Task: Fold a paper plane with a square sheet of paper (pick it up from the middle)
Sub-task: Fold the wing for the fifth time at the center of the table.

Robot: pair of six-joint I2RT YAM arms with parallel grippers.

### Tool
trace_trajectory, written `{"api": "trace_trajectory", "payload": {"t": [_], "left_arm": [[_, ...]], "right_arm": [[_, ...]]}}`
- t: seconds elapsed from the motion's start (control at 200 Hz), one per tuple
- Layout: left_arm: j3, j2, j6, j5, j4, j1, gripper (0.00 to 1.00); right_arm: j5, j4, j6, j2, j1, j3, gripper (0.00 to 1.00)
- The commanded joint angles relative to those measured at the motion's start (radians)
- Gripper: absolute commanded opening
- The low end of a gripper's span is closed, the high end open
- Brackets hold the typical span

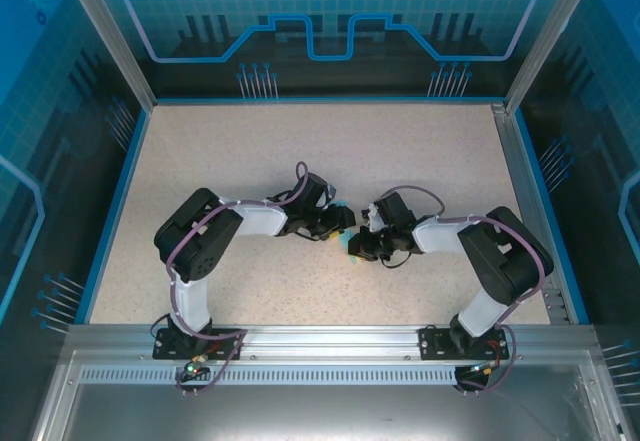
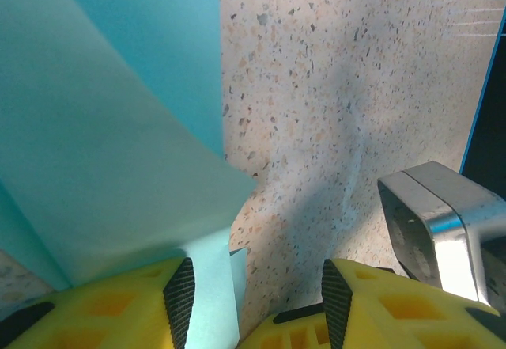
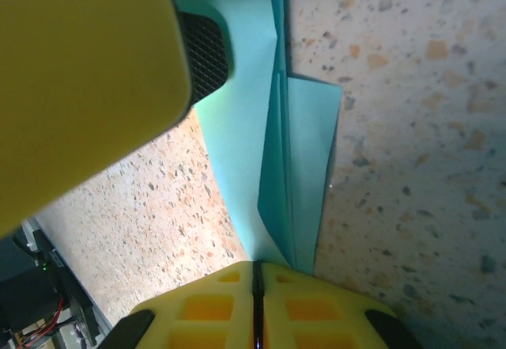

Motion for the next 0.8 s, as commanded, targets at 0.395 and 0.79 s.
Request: {"api": "trace_trajectory", "payload": {"t": [0.395, 0.79], "left_arm": [[0.002, 0.052, 0.023, 0.001, -0.09, 0.001, 0.5], [0.002, 0.053, 0.028, 0.005, -0.098, 0.001, 0.5]], "right_arm": [[-0.107, -0.03, 0.03, -0.095, -0.03, -0.007, 0.14], [-0.115, -0.07, 0.023, 0.0, -0.025, -0.011, 0.15]]}}
